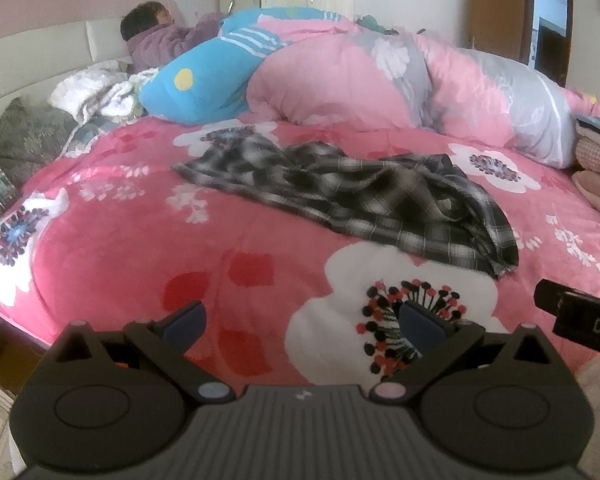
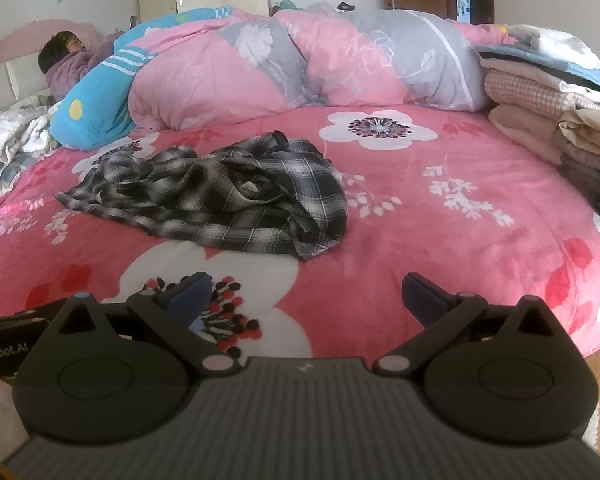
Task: Fold clothes
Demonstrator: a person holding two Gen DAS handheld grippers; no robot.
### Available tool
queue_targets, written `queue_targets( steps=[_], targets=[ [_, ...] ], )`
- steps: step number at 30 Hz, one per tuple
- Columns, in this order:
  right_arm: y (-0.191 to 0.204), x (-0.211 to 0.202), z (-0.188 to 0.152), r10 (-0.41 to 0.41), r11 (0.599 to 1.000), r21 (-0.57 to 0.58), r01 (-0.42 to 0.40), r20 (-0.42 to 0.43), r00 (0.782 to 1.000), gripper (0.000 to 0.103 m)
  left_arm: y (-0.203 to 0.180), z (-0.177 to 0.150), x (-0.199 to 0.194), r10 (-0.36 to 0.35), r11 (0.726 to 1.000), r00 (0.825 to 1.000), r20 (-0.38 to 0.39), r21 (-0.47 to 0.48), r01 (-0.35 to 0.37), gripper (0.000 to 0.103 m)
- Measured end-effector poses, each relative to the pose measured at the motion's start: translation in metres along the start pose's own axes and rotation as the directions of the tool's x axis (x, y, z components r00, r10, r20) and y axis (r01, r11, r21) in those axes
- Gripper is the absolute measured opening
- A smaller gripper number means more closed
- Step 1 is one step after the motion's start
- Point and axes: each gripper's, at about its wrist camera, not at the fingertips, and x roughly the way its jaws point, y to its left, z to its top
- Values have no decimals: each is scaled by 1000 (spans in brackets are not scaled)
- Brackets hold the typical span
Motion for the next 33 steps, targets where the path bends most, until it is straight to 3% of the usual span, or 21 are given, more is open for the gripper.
queue_targets(
  steps=[8, 17, 23, 28, 33],
  targets=[
    [-8, 0, 4, 1, 1000, 8, -2, 17, 1000, 102, 2, 6, 5, -44, 999, 999, 23, -28, 45, 103],
    [-2, 35, 14, -7, 998, -54, 8, 22, 1000, 102, 15, 24, 51, -70, 996, 997, 39, -47, 72, 103],
    [5, 64, 51, 82, 987, -144, -67, 105, 991, 102, 38, 61, 98, -24, 998, 991, 130, -57, 32, 103],
    [18, 102, 88, 193, 966, -210, -153, 187, 963, 102, 55, 91, 151, 0, 1000, 988, 157, -28, 5, 103],
    [47, 152, 115, 292, 921, -303, -245, 121, 949, 102, 63, 108, 199, -11, 999, 989, 149, 50, 3, 99]
  ],
)
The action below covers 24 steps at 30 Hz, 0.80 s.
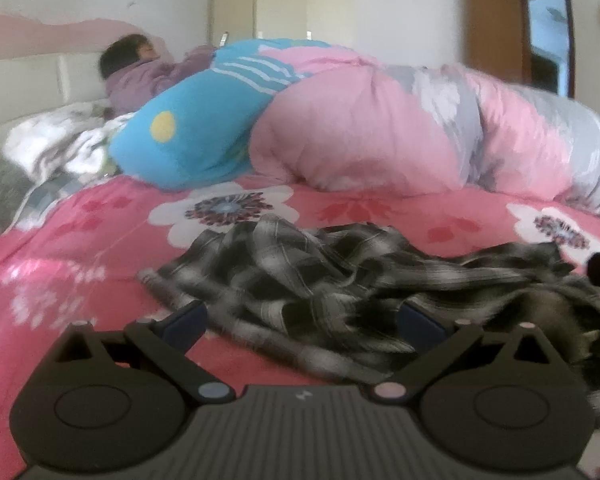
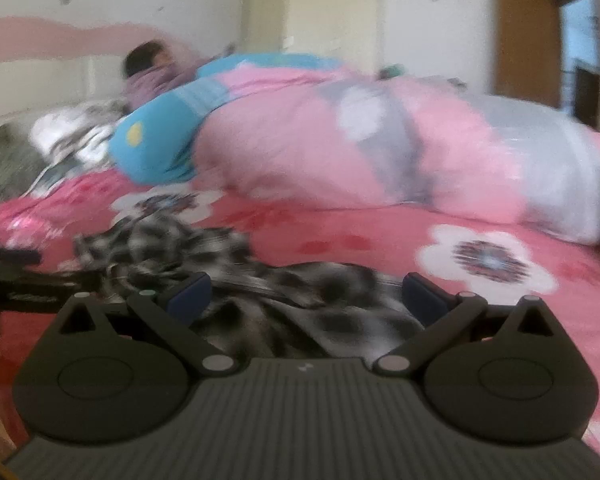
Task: Fold clothes
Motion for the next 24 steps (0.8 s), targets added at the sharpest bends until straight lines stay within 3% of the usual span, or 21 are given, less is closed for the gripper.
queue_targets(
  steps=[4, 6, 8, 11, 13, 15, 17, 18, 19, 24],
  targets=[
    [18, 53, 12, 87, 993, -78, -93, -69, 994, 102, 9, -6, 31, -34, 999, 999, -37, -11, 34, 82],
    [28, 79, 17, 119, 987, -98, -129, -104, 987, 102, 13, -9, 41, -72, 997, 995, -67, -44, 69, 65],
    [36, 103, 19, 152, 980, -107, -167, -136, 979, 101, 15, -13, 47, -104, 993, 990, -90, -56, 100, 59],
    [52, 134, 17, 203, 963, -143, -230, -182, 962, 97, 16, -15, 51, -97, 994, 989, -108, -53, 91, 40],
    [60, 148, 13, 208, 957, -158, -245, -221, 953, 89, 17, -17, 53, -89, 995, 989, -117, -53, 83, 36],
    [66, 159, 9, 209, 952, -166, -256, -254, 944, 52, 17, -16, 50, -94, 994, 990, -108, -58, 88, 28],
    [63, 157, 6, 200, 958, -151, -245, -262, 944, 33, 16, -15, 47, -96, 994, 990, -104, -60, 91, 23],
    [60, 154, 6, 196, 962, -138, -238, -260, 946, 14, 16, -15, 46, -97, 994, 990, -100, -62, 91, 22],
    [53, 145, 9, 195, 967, -114, -228, -246, 949, 8, 16, -15, 45, -97, 994, 991, -95, -62, 91, 21],
    [14, 93, 26, 170, 985, -5, -172, -137, 976, 2, 14, -15, 39, -91, 994, 993, -72, -65, 86, 18]
  ],
)
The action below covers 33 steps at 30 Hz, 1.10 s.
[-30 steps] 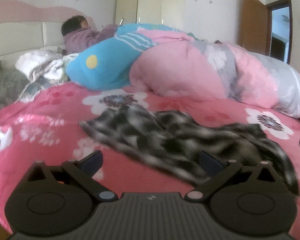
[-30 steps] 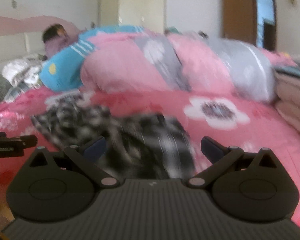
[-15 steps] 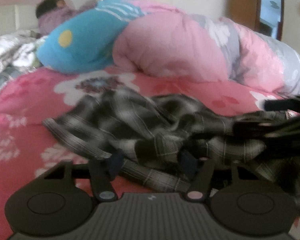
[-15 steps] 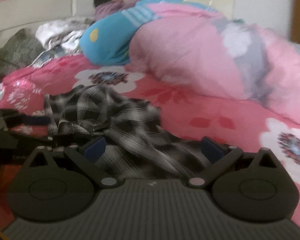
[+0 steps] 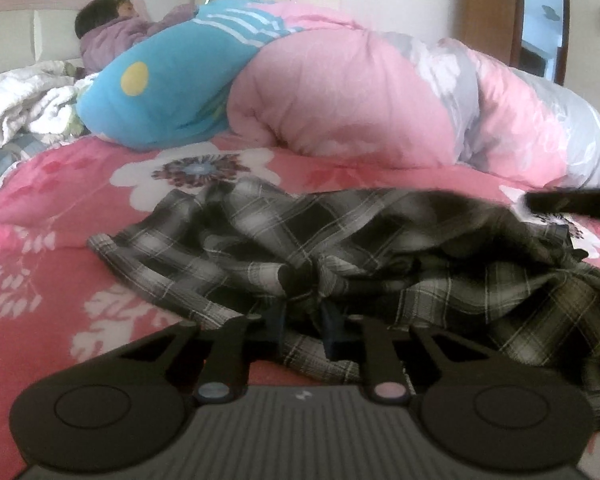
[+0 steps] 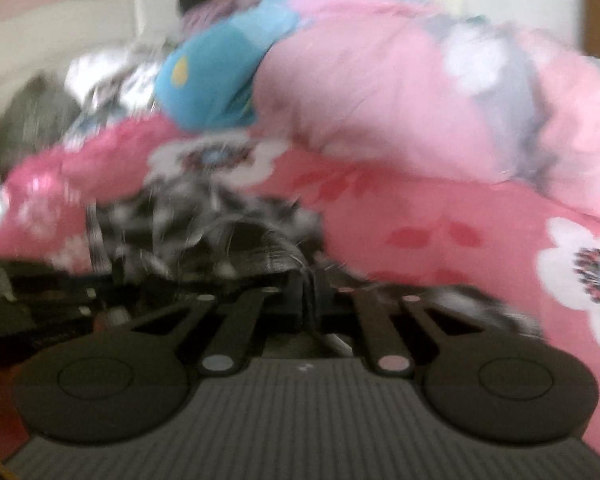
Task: Fold clothes
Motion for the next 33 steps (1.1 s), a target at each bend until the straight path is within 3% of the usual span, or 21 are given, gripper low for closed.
queue_targets(
  steps=[5, 9, 10, 12, 14, 19, 23, 25, 26, 27, 29, 33],
  targets=[
    [-37, -48, 15, -97, 992, 94, 87, 102, 990, 1, 0, 0, -1, 8, 1000, 1000, 9, -8, -8, 19],
    [-68, -66, 20, -93, 970, 230, 74, 70, 993, 7, 0, 2, -1, 16, 1000, 1000, 5, -17, -16, 29],
    [-73, -70, 16, -90, 964, 257, 74, 49, 995, 14, 0, 2, -2, 15, 1000, 1000, 3, -19, -15, 32],
    [-81, -78, 7, -89, 950, 300, 83, 6, 996, 65, -1, 4, -3, 18, 1000, 1000, 7, -19, -18, 45],
    [-81, -83, -7, -112, 945, 303, 120, -44, 993, 87, -3, 4, -4, 24, 1000, 1000, 17, -10, -24, 48],
    [-67, -76, -38, -103, 959, 242, 145, -180, 978, 91, -12, 6, -8, 36, 998, 998, 51, 42, -38, 52],
    [-48, -54, -58, -94, 984, 121, 131, -275, 957, 89, -17, 4, -6, 39, 997, 998, 52, 67, -42, 52],
    [-42, -45, -64, -146, 984, 55, 168, -285, 947, 70, -16, 4, -4, 45, 997, 998, 41, 64, -47, 52],
    [-41, -42, -65, -176, 980, 38, 195, -285, 942, 40, -16, 4, -3, 47, 997, 998, 36, 62, -49, 52],
    [-44, -44, -64, -190, 975, 56, 214, -277, 942, 25, -15, 4, -2, 49, 997, 998, 31, 60, -51, 52],
    [-54, -57, -59, -164, 967, 152, 202, -230, 959, 9, -14, 4, -1, 51, 997, 998, 23, 53, -52, 52],
    [-66, -103, -42, -170, 944, 271, 186, -79, 982, 2, -12, 4, 1, 51, 998, 999, 12, 41, -52, 52]
  ],
)
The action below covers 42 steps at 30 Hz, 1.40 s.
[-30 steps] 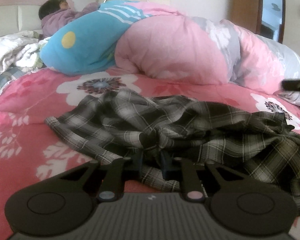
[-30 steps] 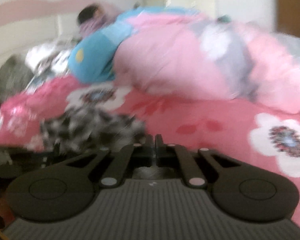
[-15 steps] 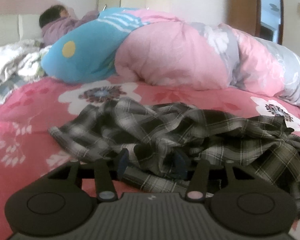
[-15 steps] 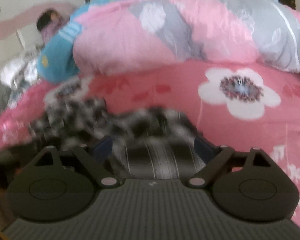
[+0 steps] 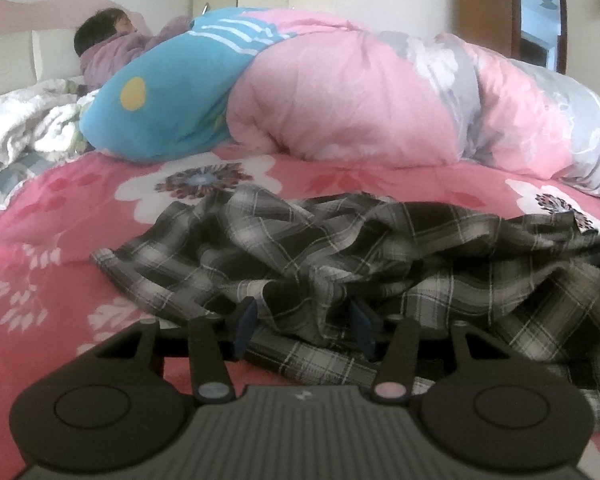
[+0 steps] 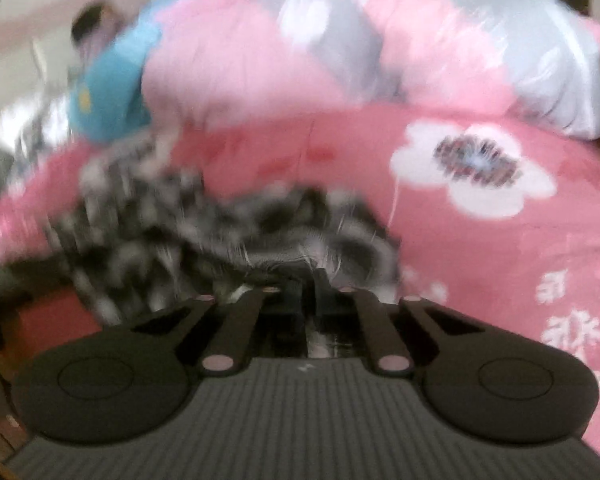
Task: Fold clothes
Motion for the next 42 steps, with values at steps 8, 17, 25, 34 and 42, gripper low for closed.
queue_targets(
  steps=[8, 17, 25, 34, 42],
  targets=[
    [-45, -79, 6, -41, 983, 182, 2, 211, 977, 0, -1, 1, 0, 7, 1000, 1000, 6, -6, -6, 52],
    [-8, -27, -6, 54, 999, -1, -54, 43, 998, 63, 5, 3, -3, 61, 997, 998, 28, -54, -59, 57],
    [133, 69, 11, 191, 838, -509, -199, -69, 979, 88, 49, 11, -6, 207, 969, 977, 56, -152, -196, 57],
    [198, 178, 17, 225, 795, -518, -316, -232, 946, 72, 96, 13, 4, 277, 924, 961, -20, -268, -273, 57],
    [147, 142, 61, 277, 929, -242, -280, -47, 960, 8, 84, 15, 4, 261, 932, 965, -2, -260, -252, 57]
  ],
)
